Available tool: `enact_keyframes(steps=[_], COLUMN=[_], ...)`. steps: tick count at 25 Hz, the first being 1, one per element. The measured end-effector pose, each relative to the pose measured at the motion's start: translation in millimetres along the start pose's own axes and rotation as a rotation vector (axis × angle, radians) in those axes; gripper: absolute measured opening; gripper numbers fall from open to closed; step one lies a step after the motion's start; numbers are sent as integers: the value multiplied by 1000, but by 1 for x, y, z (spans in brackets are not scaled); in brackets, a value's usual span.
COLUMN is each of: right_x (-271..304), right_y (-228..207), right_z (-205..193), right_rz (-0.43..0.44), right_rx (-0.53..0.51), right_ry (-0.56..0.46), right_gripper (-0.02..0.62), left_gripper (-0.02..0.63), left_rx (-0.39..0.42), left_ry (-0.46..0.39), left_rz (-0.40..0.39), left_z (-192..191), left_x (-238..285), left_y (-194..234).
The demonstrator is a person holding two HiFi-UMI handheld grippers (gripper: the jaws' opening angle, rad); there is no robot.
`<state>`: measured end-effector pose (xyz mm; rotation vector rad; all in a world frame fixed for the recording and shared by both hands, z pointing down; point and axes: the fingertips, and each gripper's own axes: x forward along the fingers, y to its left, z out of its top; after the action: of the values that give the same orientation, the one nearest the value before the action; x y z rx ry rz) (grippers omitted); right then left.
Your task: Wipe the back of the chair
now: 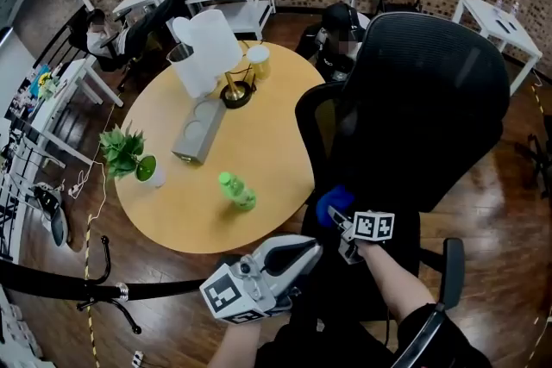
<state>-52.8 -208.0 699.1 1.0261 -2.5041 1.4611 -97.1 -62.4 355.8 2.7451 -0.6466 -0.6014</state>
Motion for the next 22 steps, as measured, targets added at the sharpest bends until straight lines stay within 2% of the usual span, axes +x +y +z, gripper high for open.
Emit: enact_keyframes(steps=[3, 6, 13, 18, 22], right_x=[-41, -106, -249, -328, -359], right_y=[56, 113, 225, 284, 306], right_z=[32, 59, 95, 101, 107], right_rz=[95, 158, 251, 297, 305], right_rx=[-116, -242, -428, -569, -645], right_ry=[-98, -207, -469, -622, -708], right_gripper=[54, 54, 54, 54, 54], left_gripper=[-8, -8, -8, -8, -8], left_rx=[-9, 4, 28, 53, 58], left_ry=[-8, -12, -40, -33, -35], left_rz=[-20, -56, -207, -310, -352], left_z=[6, 11, 16, 16, 19], left_x=[3, 12, 54, 82, 92], left_y=[-9, -28, -71, -110, -122])
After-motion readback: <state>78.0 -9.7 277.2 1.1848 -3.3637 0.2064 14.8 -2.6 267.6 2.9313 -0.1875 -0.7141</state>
